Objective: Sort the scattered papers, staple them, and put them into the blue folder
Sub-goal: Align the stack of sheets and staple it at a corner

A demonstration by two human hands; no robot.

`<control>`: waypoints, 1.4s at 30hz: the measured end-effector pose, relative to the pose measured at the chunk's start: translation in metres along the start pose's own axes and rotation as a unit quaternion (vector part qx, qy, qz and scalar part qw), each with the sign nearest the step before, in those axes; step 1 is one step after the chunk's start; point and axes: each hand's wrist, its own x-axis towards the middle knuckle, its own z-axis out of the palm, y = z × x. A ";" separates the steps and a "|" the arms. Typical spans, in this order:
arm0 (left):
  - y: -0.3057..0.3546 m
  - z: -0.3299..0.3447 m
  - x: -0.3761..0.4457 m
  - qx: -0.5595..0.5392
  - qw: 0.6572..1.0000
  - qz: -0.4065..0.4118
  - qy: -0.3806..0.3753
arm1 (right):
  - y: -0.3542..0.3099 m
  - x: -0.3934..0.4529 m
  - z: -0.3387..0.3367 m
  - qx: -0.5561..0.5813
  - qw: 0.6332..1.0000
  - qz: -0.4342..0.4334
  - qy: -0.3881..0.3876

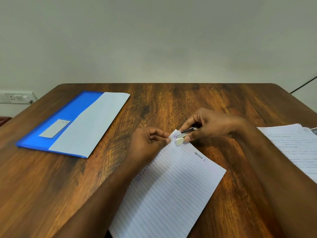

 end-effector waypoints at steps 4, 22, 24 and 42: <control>0.000 -0.001 0.000 -0.001 1.000 0.002 -0.001 | 0.000 0.003 0.002 0.001 1.000 -0.002 0.006; -0.002 -0.001 0.001 -0.010 1.000 0.007 0.001 | 0.007 0.012 0.005 -0.014 0.999 -0.029 0.041; -0.002 -0.001 0.002 -0.009 1.000 0.007 0.001 | 0.008 0.012 0.005 -0.016 0.998 -0.029 0.044; -0.005 -0.001 0.002 -0.007 1.000 -0.005 0.002 | 0.015 0.019 0.015 -0.025 0.998 -0.020 0.063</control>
